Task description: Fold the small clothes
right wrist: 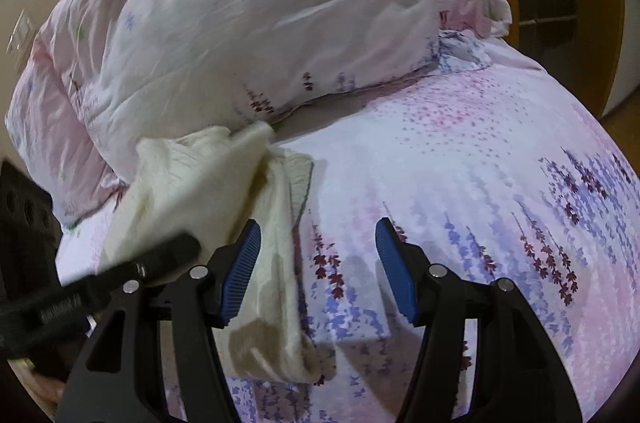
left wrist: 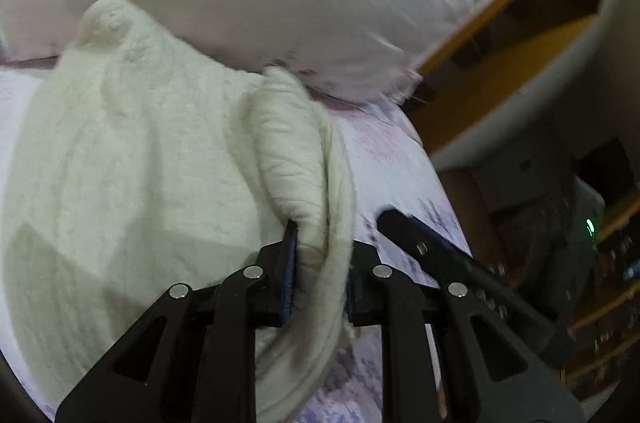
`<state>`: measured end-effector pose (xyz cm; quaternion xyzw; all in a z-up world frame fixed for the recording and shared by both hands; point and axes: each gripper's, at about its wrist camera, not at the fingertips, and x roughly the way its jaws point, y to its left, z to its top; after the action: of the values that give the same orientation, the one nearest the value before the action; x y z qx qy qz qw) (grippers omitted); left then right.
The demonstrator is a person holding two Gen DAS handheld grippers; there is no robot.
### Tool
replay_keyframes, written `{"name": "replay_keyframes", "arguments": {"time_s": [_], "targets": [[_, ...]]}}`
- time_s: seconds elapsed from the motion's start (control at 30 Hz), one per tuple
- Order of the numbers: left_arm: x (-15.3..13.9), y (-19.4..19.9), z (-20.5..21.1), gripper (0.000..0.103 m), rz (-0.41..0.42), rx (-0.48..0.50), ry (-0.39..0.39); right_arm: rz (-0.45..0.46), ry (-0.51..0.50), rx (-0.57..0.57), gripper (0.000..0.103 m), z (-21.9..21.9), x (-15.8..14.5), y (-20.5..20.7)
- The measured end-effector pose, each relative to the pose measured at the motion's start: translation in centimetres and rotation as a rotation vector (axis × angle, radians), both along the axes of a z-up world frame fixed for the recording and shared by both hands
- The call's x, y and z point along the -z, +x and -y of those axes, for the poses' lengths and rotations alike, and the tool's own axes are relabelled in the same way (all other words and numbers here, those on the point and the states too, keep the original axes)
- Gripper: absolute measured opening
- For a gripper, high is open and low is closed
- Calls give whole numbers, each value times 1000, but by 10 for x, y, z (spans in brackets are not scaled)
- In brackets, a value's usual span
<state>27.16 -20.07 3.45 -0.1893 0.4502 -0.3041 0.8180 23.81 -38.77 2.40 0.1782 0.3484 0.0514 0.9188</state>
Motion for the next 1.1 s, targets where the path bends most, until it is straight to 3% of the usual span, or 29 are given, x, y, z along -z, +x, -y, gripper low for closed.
{"name": "replay_keyframes", "arguments": {"time_s": [0.07,0.17,0.23,0.3,0.43,0.6,0.67,0.7,0.73,0.77,0.97,1.1], "targets": [[-7,-6,-8,28,10,37,-56,3,30,-15,60,5,-3,1],[-27,-21,-40,65,55,26,-135,7,99,-66,60,7,-9,2],[-38,-29,-64,68,117,-28,-134,-4,177,-120,61,5,-10,6],[-40,-32,-89,72,140,-123,-83,-32,244,-171,62,1,-9,12],[-22,-25,-125,72,83,-291,83,-96,261,-168,62,-7,-2,23],[4,-22,-137,72,-3,-310,134,-148,343,-153,62,-9,10,46],[8,-21,-132,72,-8,-300,142,-141,316,-140,60,-12,8,55],[10,-22,-131,72,-8,-298,146,-143,286,-137,54,-16,8,60],[11,-22,-130,72,-10,-296,145,-151,254,-137,26,-20,9,65],[11,-20,-127,72,-15,-297,140,-156,229,-141,14,-23,10,68],[23,-26,-117,72,-77,-272,79,56,5,-144,11,-43,-28,60],[27,-33,-106,72,-70,-257,85,10,-90,-121,11,-45,-24,82]]}}
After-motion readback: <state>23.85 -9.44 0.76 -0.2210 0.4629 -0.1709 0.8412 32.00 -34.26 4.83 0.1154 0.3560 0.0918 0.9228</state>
